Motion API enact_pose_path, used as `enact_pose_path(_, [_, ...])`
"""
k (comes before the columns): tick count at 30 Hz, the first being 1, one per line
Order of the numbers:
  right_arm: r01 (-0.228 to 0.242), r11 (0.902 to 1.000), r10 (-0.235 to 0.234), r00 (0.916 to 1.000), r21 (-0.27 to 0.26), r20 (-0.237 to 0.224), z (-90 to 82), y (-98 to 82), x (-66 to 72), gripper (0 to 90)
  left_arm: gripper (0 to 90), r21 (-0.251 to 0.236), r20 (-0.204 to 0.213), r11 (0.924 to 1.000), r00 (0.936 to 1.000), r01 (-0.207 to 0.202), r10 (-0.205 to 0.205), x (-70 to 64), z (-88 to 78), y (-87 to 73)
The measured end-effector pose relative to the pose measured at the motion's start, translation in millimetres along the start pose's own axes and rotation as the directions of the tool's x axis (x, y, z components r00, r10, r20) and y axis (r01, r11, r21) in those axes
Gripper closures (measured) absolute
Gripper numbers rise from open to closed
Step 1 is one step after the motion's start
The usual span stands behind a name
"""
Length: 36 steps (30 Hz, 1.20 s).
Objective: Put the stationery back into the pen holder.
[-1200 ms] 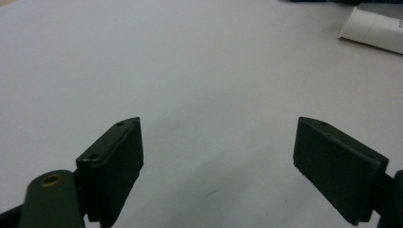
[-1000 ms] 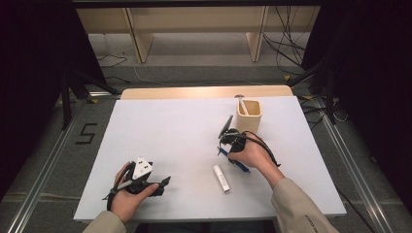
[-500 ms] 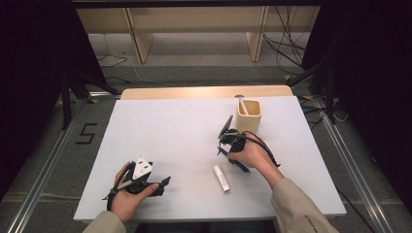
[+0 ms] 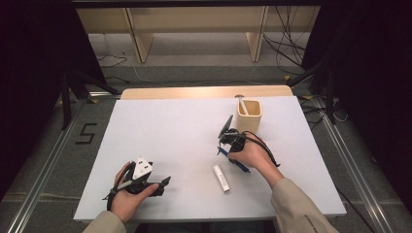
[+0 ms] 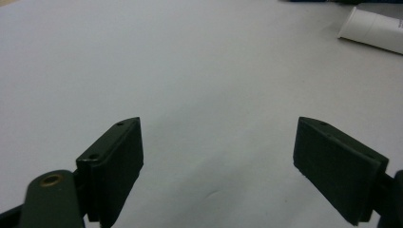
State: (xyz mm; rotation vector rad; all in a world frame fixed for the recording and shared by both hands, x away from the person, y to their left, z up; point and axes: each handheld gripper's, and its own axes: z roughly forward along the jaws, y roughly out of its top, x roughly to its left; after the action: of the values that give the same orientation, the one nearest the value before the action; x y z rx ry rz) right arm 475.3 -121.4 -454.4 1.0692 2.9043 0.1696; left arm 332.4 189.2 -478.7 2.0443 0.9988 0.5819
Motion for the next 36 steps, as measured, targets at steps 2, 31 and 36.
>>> enact_pose_path(2, [-0.002, 1.0000, 0.002, 1.0000, 0.000, -0.001, 0.0, 0.1, 0.0, 74.9, 16.8, -0.001, 0.000, 1.0000, 1.0000, 0.004, -0.004, -0.3, 0.1, -0.1])
enact_pose_path(31, [-0.005, 1.0000, 0.005, 1.0000, 0.001, 0.003, 0.6, 0.6, 0.8, 78.7, 16.9, -0.002, -0.001, 1.0000, 1.0000, -0.001, 0.001, 0.0, -0.1, 0.0])
enact_pose_path(36, [-0.004, 1.0000, 0.004, 1.0000, 0.002, 0.004, 0.5, 0.5, 0.5, 79.3, 16.9, -0.002, -0.001, 1.0000, 1.0000, -0.001, 0.001, 0.0, -0.2, 0.0])
